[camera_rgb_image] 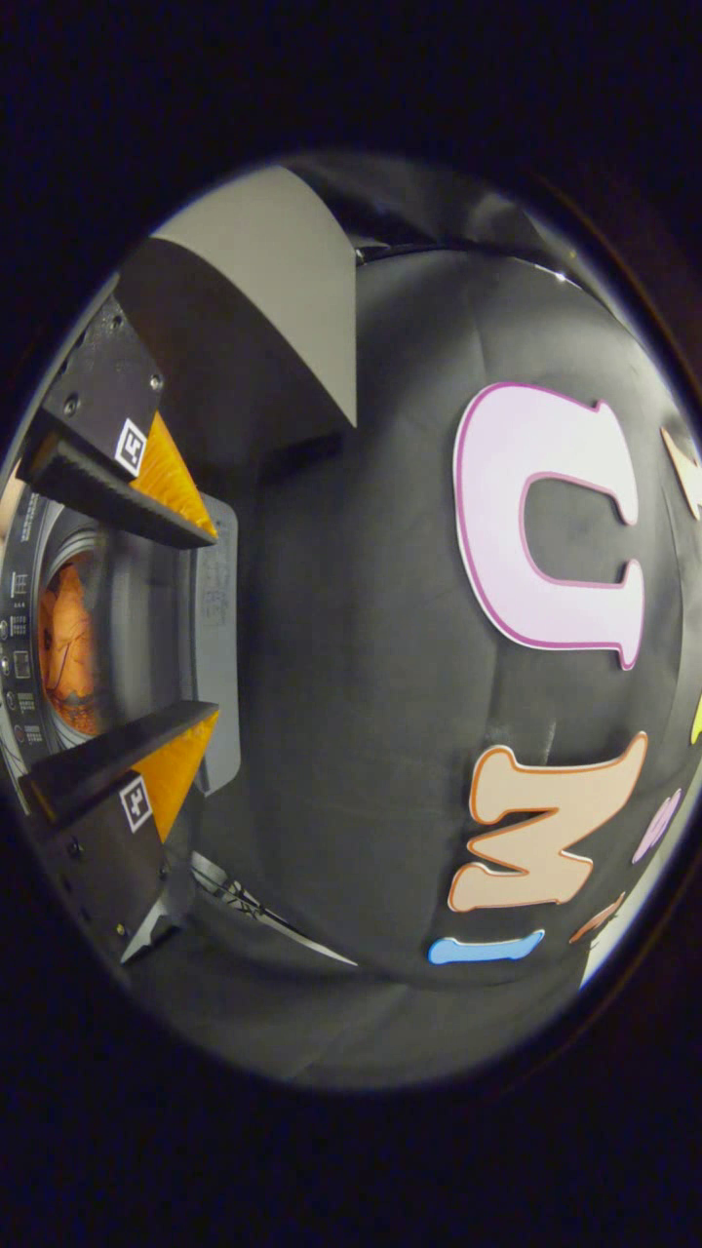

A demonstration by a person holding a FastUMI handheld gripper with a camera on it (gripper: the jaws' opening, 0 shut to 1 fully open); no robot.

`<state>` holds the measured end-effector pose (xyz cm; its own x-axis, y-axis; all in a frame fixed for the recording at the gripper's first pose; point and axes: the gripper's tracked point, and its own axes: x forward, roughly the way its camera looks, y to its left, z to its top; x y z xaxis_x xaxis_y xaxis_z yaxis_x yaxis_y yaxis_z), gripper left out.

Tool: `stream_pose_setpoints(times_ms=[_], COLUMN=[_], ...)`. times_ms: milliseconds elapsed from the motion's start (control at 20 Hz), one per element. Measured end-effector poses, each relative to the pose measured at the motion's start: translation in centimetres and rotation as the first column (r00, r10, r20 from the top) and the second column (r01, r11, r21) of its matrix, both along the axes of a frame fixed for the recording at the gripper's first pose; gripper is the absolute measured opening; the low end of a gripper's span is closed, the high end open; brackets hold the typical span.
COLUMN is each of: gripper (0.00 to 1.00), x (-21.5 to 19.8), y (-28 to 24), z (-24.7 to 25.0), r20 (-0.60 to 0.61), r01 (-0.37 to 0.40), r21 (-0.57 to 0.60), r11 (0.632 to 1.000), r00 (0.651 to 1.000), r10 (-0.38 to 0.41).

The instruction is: Put the clothes into the washing machine and then close the washing machine lid.

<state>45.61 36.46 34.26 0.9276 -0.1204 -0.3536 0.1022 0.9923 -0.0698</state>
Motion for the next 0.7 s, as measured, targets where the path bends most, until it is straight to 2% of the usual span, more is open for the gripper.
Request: stream_pose_setpoints(times_ms=[700], gripper=[0.95], x=[0.59], y=[-0.03], z=[0.67], r20=[0.078], r01=[-0.036], r21=[0.015], r11=[0.999], r00=[0.996], r10=[0.035])
